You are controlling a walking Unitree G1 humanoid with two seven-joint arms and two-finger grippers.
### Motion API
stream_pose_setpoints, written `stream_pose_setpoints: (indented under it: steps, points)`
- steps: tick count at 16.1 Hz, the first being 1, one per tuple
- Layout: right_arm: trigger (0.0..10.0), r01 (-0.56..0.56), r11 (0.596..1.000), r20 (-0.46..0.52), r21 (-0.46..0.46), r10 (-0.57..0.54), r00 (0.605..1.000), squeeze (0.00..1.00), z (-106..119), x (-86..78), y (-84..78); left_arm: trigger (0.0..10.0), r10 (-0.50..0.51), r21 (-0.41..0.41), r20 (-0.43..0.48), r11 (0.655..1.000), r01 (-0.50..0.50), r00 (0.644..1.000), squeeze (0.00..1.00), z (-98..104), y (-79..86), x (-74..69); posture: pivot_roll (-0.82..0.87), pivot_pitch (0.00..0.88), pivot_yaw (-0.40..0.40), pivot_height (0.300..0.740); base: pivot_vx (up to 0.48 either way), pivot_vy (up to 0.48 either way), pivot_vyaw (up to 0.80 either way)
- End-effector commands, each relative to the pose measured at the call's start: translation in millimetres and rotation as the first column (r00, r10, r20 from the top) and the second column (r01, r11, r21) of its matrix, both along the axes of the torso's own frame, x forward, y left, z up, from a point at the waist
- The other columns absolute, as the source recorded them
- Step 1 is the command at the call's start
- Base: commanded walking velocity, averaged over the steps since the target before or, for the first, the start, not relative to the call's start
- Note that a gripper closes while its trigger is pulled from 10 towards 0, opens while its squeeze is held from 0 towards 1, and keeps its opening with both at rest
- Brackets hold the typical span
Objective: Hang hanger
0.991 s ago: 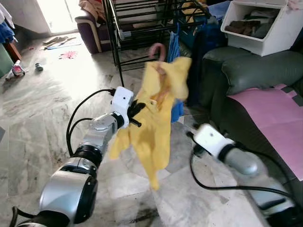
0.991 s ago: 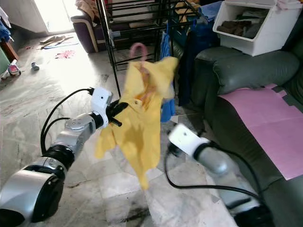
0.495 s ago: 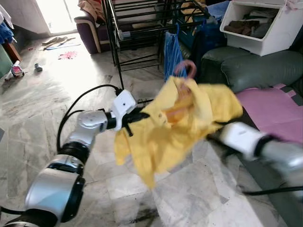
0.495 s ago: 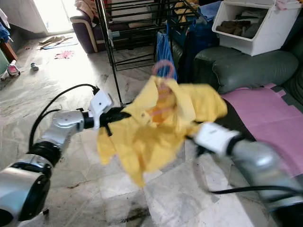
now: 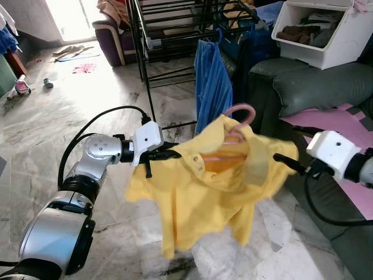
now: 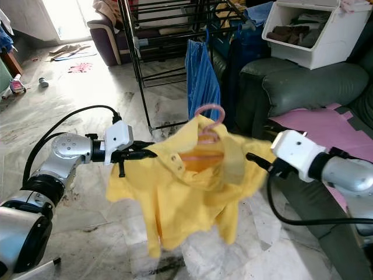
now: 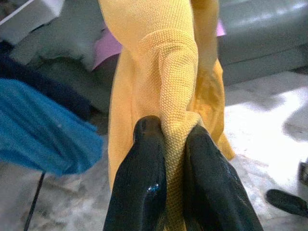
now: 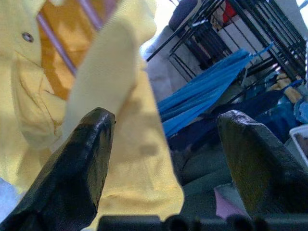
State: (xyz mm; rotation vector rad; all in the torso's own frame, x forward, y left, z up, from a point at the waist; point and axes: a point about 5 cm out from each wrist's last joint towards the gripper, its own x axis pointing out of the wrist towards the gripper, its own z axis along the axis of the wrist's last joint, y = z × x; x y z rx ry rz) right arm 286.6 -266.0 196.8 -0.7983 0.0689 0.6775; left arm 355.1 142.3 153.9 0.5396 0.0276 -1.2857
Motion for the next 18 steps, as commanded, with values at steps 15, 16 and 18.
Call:
stream_pose_setpoints:
  steps: [15, 16, 18]
  points:
    - [0.0, -0.187, 0.969, -0.338, 0.159, 0.232, 0.912, 0.0, -17.2, 3.2, 1.9, 0.0, -0.313, -0.081, 0.126, 0.943, 0.324, 0.941, 0.0, 14.8, -18.7, -19.1, -0.08, 0.017, 0.065, 0.74, 0.0, 0.0, 0.0]
    - [0.0, -0.203, 0.964, -0.336, 0.17, 0.25, 0.908, 0.0, -15.1, 4.1, 5.6, 0.0, -0.314, -0.082, 0.125, 0.942, 0.325, 0.941, 0.0, 14.4, -19.5, -19.2, -0.08, 0.017, 0.065, 0.74, 0.0, 0.0, 0.0]
    - [0.0, -0.236, 0.951, -0.359, 0.202, 0.296, 0.885, 0.0, -12.3, 3.4, 11.1, 0.0, -0.316, -0.084, 0.121, 0.941, 0.327, 0.941, 0.0, 12.6, -21.9, -19.4, -0.09, 0.017, 0.063, 0.74, 0.0, 0.0, 0.0]
